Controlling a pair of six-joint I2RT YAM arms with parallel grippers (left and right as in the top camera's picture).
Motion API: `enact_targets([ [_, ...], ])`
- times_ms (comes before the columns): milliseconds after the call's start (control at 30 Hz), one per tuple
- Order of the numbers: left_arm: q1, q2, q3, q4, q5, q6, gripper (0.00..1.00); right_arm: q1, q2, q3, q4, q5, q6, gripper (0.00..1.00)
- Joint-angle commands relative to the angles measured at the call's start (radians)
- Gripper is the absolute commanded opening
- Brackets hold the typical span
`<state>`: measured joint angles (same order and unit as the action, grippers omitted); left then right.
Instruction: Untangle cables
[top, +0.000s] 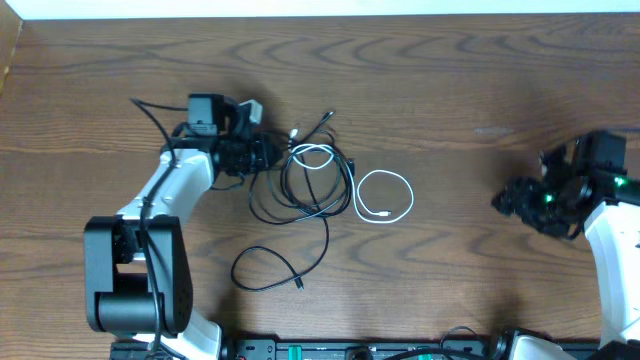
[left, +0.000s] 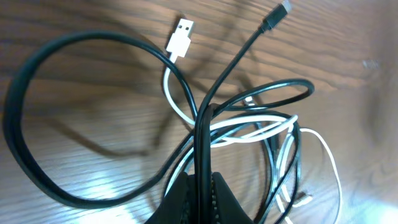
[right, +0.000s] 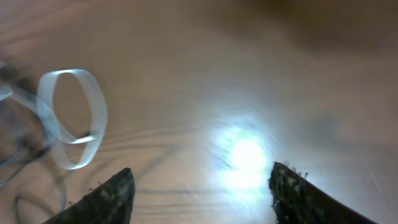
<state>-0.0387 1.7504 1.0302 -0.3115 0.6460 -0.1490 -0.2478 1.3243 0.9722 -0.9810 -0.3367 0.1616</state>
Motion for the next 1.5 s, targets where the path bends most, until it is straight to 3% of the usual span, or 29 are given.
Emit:
enact_targets([
  [0, -0.046, 0.006, -0.001, 0.011, 0.027, 0.037, 0.08, 0.070, -0.007, 0.021, 0.037, -0.251, -0.111, 0.57],
  [133, -0.099, 0.006, -0.001, 0.022, 0.092, 0.077, 0.08, 0.166, -0.003, 0.017, 0.134, -0.276, -0.119, 0.53],
  [267, -0.135, 0.006, -0.001, 0.029, 0.134, 0.108, 0.08, 0.257, -0.003, 0.016, 0.218, -0.277, -0.111, 0.78],
  [300, -0.146, 0.006, -0.001, 0.033, 0.159, 0.114, 0.08, 0.281, -0.003, 0.016, 0.238, -0.278, -0.110, 0.76],
  [400, -0.175, 0.006, -0.001, 0.038, 0.219, 0.119, 0.08, 0.314, -0.003, 0.016, 0.301, -0.333, -0.111, 0.42],
  [433, -0.186, 0.006, -0.001, 0.037, 0.218, 0.119, 0.08, 0.325, -0.003, 0.016, 0.320, -0.360, -0.112, 0.40],
  [567, -0.230, 0.006, -0.001, 0.041, 0.201, 0.118, 0.08, 0.403, -0.002, 0.016, 0.350, -0.369, -0.173, 0.42],
  [833, -0.286, 0.006, -0.001, 0.041, -0.079, 0.014, 0.08, 0.595, 0.045, 0.013, 0.378, -0.147, -0.255, 0.43],
  [1133, -0.315, 0.032, -0.001, 0.054, -0.090, 0.012, 0.10, 0.700, 0.188, 0.013, 0.537, -0.029, -0.455, 0.49],
  [1467, -0.319, 0.043, -0.001, 0.069, -0.090, -0.007, 0.10, 0.700, 0.325, 0.013, 0.700, -0.028, -0.500, 0.47],
])
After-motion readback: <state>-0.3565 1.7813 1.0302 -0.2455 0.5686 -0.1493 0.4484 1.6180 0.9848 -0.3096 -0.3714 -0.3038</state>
